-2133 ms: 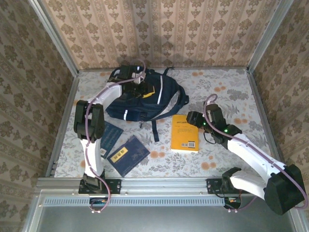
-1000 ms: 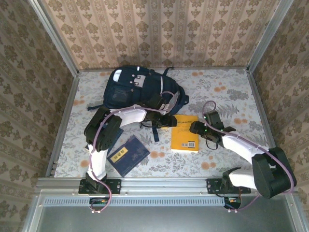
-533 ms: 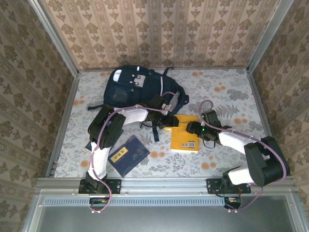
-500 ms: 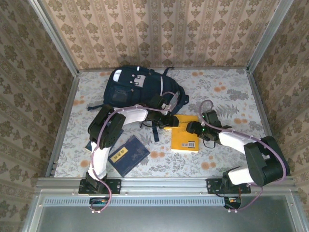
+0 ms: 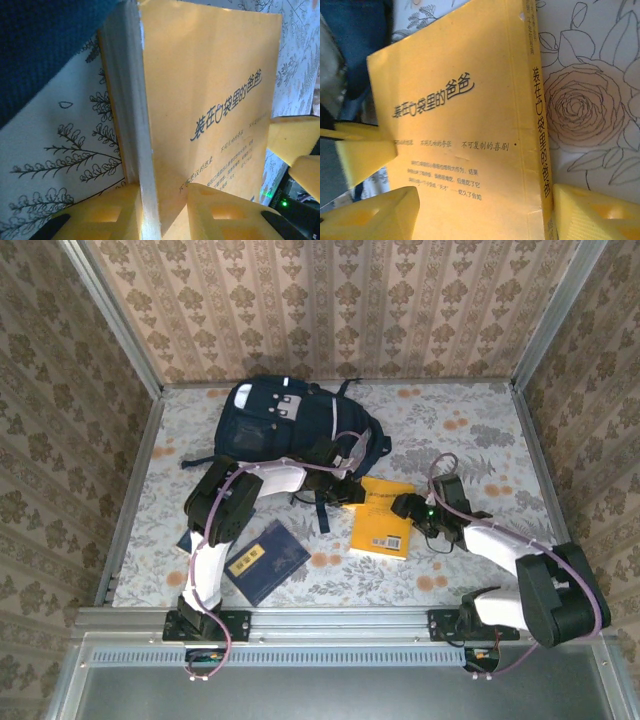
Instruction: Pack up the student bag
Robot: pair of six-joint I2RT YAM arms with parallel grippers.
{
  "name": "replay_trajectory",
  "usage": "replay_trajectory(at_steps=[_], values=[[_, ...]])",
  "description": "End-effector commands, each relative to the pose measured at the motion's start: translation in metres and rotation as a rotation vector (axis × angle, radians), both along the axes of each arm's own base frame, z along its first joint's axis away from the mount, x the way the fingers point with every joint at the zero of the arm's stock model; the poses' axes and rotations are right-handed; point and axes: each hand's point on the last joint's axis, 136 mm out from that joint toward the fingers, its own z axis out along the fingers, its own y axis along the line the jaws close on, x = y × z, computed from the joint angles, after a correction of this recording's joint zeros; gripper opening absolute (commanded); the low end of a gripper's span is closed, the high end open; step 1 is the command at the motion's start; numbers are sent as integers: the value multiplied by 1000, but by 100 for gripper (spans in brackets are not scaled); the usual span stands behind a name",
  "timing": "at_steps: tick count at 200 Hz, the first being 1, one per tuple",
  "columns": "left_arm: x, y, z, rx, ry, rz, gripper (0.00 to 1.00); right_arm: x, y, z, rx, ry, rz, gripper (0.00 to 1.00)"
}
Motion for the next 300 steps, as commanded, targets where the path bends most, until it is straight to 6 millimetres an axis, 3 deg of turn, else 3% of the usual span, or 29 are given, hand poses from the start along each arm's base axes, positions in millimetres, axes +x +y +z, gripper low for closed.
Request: replay_trajectory(at_steps=[1,33,89,123,168,179,213,236,253,300], values=[[-14,-11,-2,-55,54,-36,25,14,33,61,226,-157,68,70],[-14,-10,-1,-59,56,-33,22,12,37,81,295,-192,65,68],[-16,-9,-3,-63,65,-34,21,6,42,81,380,-205,66,64],[-16,-8,-2,-67,67,-31,20,7,40,68,342,-183,63,62],[-12,0,3,-58,45,-7,22,2,28,36,224,-112,41,51],[-12,0,3,-63,47,-4,22,1,26,32,211,-105,37,46],[-11,3,7,-74,51,7,27,0,22,26,185,-89,23,14],[-7,12,30,-92,17,31,43,1,17,40,161,-131,14,0],[-8,21,51,-110,-7,54,51,3,16,59,152,-194,21,0],[-20,42,107,-164,-92,50,61,0,32,143,221,-452,140,0]])
